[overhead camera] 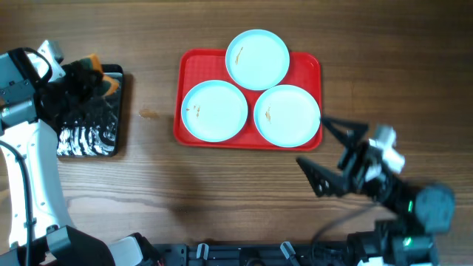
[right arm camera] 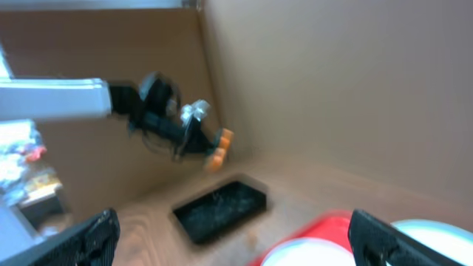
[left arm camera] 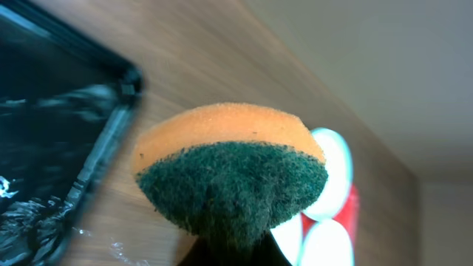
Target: Clean dirty plates on tray and stack at the side
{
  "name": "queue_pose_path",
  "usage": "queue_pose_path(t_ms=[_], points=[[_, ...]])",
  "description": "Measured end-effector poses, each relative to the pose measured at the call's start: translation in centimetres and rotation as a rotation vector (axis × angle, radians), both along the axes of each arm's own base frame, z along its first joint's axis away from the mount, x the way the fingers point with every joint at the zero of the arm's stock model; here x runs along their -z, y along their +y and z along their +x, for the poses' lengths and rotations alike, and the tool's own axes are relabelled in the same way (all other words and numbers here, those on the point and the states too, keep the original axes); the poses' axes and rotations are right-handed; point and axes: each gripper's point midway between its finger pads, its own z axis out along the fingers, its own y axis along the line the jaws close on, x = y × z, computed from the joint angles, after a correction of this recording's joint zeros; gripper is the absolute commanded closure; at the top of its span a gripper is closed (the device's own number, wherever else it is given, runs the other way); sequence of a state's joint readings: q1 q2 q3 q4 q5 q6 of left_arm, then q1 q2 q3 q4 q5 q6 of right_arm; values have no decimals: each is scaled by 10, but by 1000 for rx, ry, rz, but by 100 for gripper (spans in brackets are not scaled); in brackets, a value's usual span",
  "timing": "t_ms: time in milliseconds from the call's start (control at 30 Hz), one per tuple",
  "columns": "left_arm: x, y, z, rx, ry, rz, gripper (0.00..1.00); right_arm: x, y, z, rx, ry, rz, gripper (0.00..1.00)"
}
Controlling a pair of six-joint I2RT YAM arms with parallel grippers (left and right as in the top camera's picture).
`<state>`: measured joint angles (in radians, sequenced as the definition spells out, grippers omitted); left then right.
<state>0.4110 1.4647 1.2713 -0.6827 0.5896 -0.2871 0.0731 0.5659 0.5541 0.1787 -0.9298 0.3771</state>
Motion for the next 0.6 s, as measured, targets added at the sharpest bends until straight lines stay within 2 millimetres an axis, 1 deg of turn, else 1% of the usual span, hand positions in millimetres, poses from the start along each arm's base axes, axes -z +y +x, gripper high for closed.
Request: queue_pose_path(t_ms=[33, 67, 100, 167, 233, 267, 300, 333, 367, 400, 433, 467, 500, 533, 567, 600], points=[[-1, -2, 0, 9, -5, -8, 96, -5, 5, 11, -38, 37, -29, 0], [-5, -15, 1, 55, -22, -45, 96, -6, 9, 25, -70, 89, -53, 0], [-7, -23, 2, 79, -27, -55, 96, -6, 12, 40, -98, 145, -70, 0], [-9, -41, 3, 138, -38, -66, 96, 2, 19, 72, -153, 275, -97, 0], [-10, -56, 3, 182, -44, -69, 96, 14, 25, 97, -193, 376, -108, 0], [-10, -65, 3, 207, -45, -68, 87, 24, 30, 112, -224, 439, -107, 0], [-11, -71, 4, 225, -49, -65, 76, 32, 33, 122, -244, 479, -103, 0], [-11, -80, 4, 250, -52, -60, 68, 44, 38, 135, -267, 534, -89, 0], [-11, -89, 4, 272, -54, -58, 69, 54, 41, 147, -281, 586, -69, 0], [-11, -96, 4, 294, -56, -52, 70, 65, 44, 154, -288, 652, -46, 5], [-11, -105, 4, 314, -54, -51, 77, 80, 46, 162, -293, 749, -16, 20], [-10, -112, 3, 333, -52, -48, 86, 91, 47, 168, -297, 812, 9, 35], [-9, -121, 3, 352, -49, -46, 91, 103, 49, 175, -307, 861, 30, 40], [-7, -127, 3, 368, -45, -43, 96, 111, 51, 180, -319, 886, 43, 40], [-6, -133, 2, 384, -43, -39, 96, 120, 52, 184, -325, 920, 53, 39], [-2, -143, 2, 408, -35, -33, 96, 133, 55, 185, -328, 980, 64, 39]])
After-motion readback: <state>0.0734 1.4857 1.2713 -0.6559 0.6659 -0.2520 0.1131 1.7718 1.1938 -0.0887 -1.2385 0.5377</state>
